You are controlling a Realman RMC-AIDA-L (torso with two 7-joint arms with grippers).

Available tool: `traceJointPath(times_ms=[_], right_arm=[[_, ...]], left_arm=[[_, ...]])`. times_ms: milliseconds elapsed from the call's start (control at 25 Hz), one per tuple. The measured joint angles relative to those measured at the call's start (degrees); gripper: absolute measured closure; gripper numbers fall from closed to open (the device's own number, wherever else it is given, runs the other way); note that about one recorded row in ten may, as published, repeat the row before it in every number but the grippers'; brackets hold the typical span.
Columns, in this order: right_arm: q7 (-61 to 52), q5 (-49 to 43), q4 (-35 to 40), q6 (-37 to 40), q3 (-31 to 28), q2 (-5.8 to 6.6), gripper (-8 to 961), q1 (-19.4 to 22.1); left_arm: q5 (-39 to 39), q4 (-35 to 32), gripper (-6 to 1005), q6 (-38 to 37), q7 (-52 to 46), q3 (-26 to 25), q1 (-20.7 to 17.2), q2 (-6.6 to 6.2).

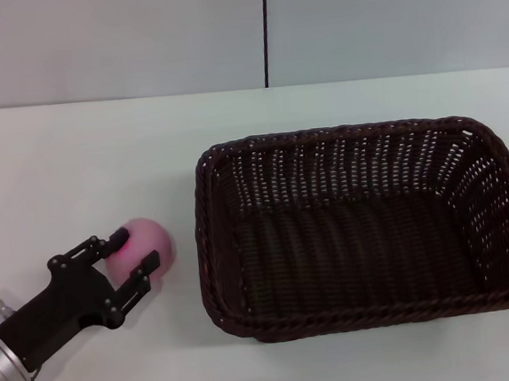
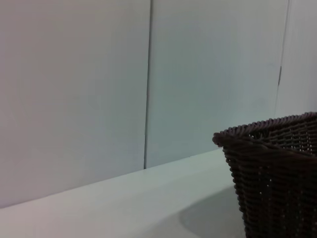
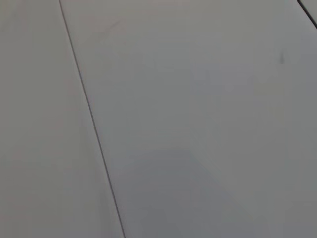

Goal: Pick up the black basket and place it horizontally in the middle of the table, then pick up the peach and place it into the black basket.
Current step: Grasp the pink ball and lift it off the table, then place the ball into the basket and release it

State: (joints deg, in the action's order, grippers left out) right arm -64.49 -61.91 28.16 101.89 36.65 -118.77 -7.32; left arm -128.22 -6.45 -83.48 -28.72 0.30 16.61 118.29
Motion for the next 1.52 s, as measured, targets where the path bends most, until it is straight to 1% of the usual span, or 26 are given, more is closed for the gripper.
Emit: traceJointPath(times_ms=[160,360,560,720,1000,1160,1240,1280,1360,1400,1520], right_arm=[[0.0,0.0,-0.1,-0.2,0.0,0.05,282,-0.2],[0.0,0.0,-1.0,-0.5,-0.1,0.08,282,-0.5],[0.1,0.0,-1.4,-0.7,-0.2,0.11,282,-0.7],[0.1,0.0,-1.4,-0.7,-0.2,0.12,282,-0.8],[0.6,-0.1,-1.9,-0.8,-1.7,0.08,282,-1.4],[0.8,-0.1,-2.9,-0.6,-3.1,0.05,282,-1.7],[0.8,-0.1,-3.1,-0.5,-3.6,0.01,282,-1.7],[0.8,-0.1,-3.3,-0.4,-3.8,-0.02,282,-1.6],[0.9,-0.1,-3.8,-0.3,-4.3,-0.05,282,-1.4],[0.9,-0.1,-3.9,-0.2,-4.7,-0.05,282,-1.3],[0.9,-0.2,-4.3,-0.1,-5.7,-0.05,282,-1.1]], left_arm=[[0.0,0.7,449,0.2,3.3,-0.7,0.0,0.17],[0.0,1.9,693,-0.2,3.6,-4.6,-0.3,0.08],[0.1,1.6,773,-4.3,3.0,-7.7,-0.3,-0.24],[0.1,0.8,793,-9.0,0.7,-9.8,0.6,-0.36],[-0.4,0.8,837,-17.5,-3.5,-9.6,5.3,-0.17],[-0.5,3.0,874,-21.1,-5.6,-8.2,8.9,-0.02],[-0.5,4.8,892,-21.0,-5.1,-6.4,10.5,0.13],[-0.5,6.3,901,-20.0,-4.2,-4.2,11.7,0.24],[-0.5,8.7,917,-18.1,-2.7,-1.6,13.3,0.32],[-0.5,10.9,924,-16.1,-1.5,0.0,14.4,0.34],[-0.8,15.1,944,-11.3,0.9,1.6,16.3,0.37]])
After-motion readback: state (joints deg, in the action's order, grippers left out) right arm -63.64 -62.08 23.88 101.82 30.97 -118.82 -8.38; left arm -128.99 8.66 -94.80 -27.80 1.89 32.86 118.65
